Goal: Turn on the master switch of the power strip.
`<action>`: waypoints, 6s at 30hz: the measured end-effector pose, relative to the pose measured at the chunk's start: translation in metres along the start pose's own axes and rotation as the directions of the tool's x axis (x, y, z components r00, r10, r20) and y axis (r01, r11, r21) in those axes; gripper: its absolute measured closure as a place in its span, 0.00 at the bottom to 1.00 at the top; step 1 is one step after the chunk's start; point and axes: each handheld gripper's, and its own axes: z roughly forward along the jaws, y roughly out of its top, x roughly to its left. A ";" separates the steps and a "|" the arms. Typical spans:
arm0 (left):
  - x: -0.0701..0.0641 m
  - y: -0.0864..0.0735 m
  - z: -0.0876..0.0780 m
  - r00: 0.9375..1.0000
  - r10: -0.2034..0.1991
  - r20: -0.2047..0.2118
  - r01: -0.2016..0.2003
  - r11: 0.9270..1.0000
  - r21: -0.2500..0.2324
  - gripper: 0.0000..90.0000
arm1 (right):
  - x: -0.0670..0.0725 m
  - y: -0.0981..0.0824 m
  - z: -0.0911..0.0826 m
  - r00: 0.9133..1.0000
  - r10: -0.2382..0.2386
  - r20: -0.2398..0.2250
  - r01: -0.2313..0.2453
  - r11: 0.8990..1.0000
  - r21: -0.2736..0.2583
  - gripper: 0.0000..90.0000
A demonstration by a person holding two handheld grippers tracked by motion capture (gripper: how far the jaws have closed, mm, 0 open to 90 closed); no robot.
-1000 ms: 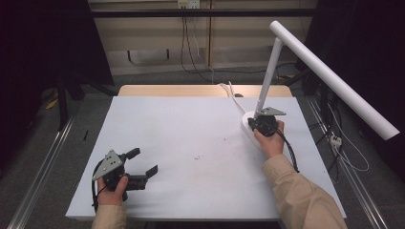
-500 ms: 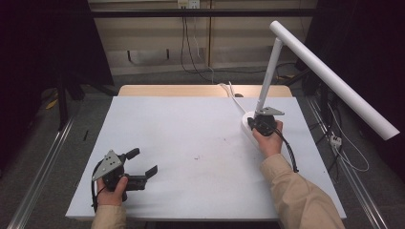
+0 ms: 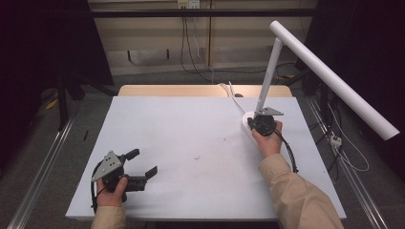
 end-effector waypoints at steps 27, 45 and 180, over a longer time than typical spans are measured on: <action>0.001 0.000 0.000 1.000 0.001 -0.002 -0.001 1.000 0.000 0.04 | -0.001 -0.002 -0.008 1.000 0.010 -0.012 -0.011 0.999 -0.030 0.97; 0.001 0.000 0.002 1.000 -0.005 0.002 0.005 1.000 -0.005 0.04 | 0.008 -0.002 -0.029 0.991 0.063 -0.116 -0.071 0.995 -0.063 0.57; 0.000 0.001 0.002 1.000 -0.004 -0.008 0.004 1.000 0.000 0.04 | 0.009 -0.086 -0.141 0.956 -0.042 -0.291 0.007 0.992 -0.122 0.14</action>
